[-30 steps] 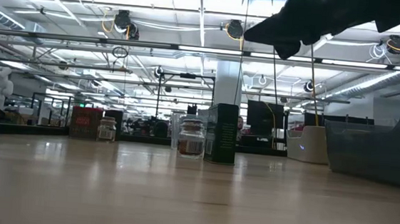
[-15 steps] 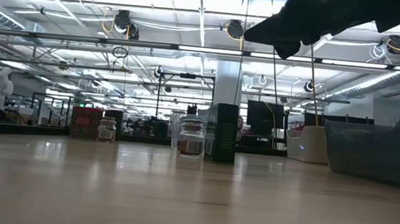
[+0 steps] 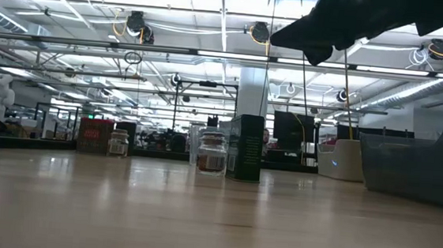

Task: Sort spices by type
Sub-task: Put the black seasoning can into the transparent bin

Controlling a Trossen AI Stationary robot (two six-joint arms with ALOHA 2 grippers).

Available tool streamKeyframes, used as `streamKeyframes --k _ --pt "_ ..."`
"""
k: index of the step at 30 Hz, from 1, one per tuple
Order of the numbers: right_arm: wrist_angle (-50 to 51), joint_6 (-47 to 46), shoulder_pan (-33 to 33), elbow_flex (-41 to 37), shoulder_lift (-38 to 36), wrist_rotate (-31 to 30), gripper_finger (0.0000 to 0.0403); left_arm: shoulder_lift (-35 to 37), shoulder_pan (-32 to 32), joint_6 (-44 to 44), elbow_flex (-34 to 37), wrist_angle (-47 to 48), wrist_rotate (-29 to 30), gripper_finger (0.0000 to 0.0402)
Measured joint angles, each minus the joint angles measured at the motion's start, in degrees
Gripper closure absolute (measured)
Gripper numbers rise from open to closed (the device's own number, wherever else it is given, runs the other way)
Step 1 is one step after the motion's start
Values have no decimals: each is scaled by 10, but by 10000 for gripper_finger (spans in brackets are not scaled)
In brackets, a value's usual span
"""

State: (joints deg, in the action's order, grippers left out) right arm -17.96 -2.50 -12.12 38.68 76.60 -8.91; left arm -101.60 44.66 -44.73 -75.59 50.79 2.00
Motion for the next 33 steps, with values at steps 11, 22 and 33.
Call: streamKeyframes --k 11,22,33 --pt "2 2 0 0 0 0 403 0 0 0 0 7 0 171" --pt "3 2 0 0 0 0 403 0 0 0 0 6 -30 171" --pt "3 2 0 0 0 0 403 -21 0 0 0 7 -49 172"
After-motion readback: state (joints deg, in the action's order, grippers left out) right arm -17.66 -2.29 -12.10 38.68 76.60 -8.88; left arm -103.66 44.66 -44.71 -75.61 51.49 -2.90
